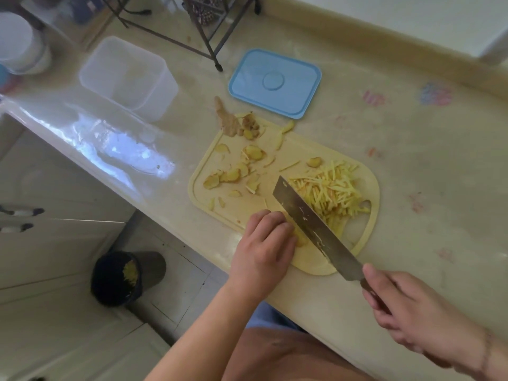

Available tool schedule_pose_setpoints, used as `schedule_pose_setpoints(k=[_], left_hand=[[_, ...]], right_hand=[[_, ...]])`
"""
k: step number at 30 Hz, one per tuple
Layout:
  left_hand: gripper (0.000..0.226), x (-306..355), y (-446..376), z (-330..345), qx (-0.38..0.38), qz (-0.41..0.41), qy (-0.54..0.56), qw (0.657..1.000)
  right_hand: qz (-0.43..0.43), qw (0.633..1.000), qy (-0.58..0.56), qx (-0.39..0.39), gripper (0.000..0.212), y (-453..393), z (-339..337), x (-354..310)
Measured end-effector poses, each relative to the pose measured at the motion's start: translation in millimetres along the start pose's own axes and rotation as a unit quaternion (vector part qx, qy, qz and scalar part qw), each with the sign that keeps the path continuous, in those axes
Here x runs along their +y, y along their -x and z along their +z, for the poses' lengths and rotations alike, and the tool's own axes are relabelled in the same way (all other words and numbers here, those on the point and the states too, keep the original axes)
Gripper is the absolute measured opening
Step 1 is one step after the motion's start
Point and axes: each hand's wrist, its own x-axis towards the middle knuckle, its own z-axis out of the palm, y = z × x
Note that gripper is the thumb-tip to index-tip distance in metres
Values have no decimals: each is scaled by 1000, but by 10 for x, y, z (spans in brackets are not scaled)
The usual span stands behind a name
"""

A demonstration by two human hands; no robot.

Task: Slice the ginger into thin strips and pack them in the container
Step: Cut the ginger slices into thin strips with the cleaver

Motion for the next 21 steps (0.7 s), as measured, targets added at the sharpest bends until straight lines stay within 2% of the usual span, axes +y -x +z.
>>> schedule_pose_setpoints(k=[5, 17, 21], left_hand=[[6, 3, 8, 1, 2, -1, -3, 1000], [6, 37, -5, 14, 9, 11, -28, 1000], [7, 27, 1, 34, 10, 7, -31, 999]], right_hand=[[-6, 1000, 14, 20, 65, 4, -58, -42], [-100, 986, 121, 59, 66, 7, 118, 7], [-111, 982, 138, 66, 78, 54, 127, 17]])
